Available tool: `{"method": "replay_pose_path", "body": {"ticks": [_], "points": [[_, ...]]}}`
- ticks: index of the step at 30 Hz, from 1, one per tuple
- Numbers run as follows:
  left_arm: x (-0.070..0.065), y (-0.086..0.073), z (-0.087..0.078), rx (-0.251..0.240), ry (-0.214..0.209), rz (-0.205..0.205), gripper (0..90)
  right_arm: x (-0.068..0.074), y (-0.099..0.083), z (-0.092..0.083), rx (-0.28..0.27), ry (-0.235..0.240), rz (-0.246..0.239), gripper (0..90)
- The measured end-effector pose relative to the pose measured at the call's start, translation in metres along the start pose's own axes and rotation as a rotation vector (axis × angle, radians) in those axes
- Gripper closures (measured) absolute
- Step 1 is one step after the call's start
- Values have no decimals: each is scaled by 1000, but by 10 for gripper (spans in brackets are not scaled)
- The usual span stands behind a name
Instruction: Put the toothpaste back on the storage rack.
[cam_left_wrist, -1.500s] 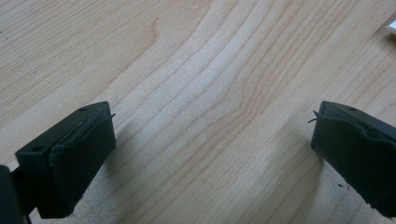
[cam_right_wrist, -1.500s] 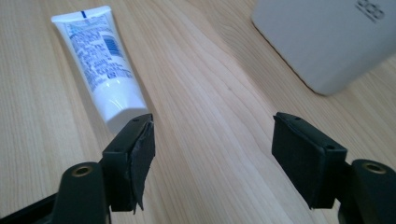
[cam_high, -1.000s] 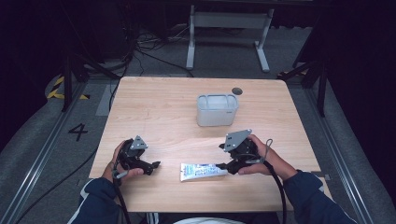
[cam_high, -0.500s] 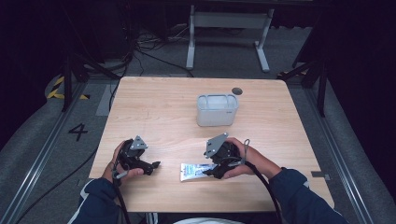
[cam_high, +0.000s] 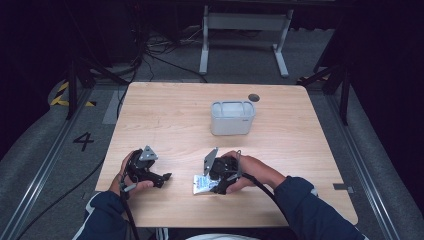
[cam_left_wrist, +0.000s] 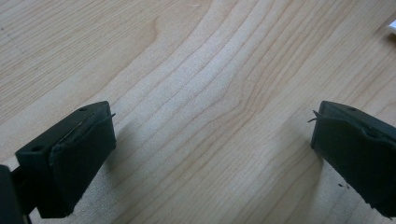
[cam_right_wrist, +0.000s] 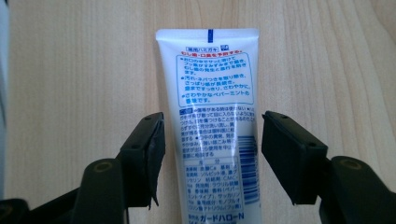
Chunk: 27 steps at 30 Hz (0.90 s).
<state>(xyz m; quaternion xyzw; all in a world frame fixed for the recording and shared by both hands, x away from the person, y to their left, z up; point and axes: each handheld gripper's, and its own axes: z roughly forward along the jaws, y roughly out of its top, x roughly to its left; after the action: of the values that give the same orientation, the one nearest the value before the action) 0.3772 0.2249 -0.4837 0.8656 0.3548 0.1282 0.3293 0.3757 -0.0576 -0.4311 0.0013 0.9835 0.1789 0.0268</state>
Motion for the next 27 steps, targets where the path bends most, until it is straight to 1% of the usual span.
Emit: {"method": "replay_pose_path", "body": {"ticks": [3,4,6,8,9,11,12,14,15,17,18,19,23,25,27], "points": [[0,0,0,-1,0,0,2,-3,5,6,32,0,5,402],[0,0,0,-1,0,0,2,-3,5,6,32,0,5,402],[0,0,0,0,0,0,2,-3,8,11,59,14,0,413],[0,0,0,-1,-1,0,2,-2,10,16,88,7,-14,408],[0,0,0,0,0,-2,2,-1,10,18,98,5,-10,397],[1,0,0,-1,-3,4,2,-3,11,20,91,29,3,403],[1,0,0,-1,-4,6,2,-4,12,20,91,32,-1,404],[1,0,0,-1,-4,6,2,-6,13,21,85,47,13,403],[1,0,0,-1,-4,6,2,-6,14,21,90,50,14,406],[0,0,0,0,-2,4,2,-5,16,21,110,49,21,411],[0,-1,0,-1,-2,-2,2,-6,18,22,117,37,11,415],[0,-1,0,-1,-2,-2,2,-5,19,22,116,38,28,420],[0,-1,0,0,-3,-2,2,-4,19,21,113,29,40,464],[0,-1,0,0,-3,-2,2,-5,17,21,97,26,37,499],[0,-1,0,0,-3,-2,2,-4,16,19,82,16,23,536]]}}
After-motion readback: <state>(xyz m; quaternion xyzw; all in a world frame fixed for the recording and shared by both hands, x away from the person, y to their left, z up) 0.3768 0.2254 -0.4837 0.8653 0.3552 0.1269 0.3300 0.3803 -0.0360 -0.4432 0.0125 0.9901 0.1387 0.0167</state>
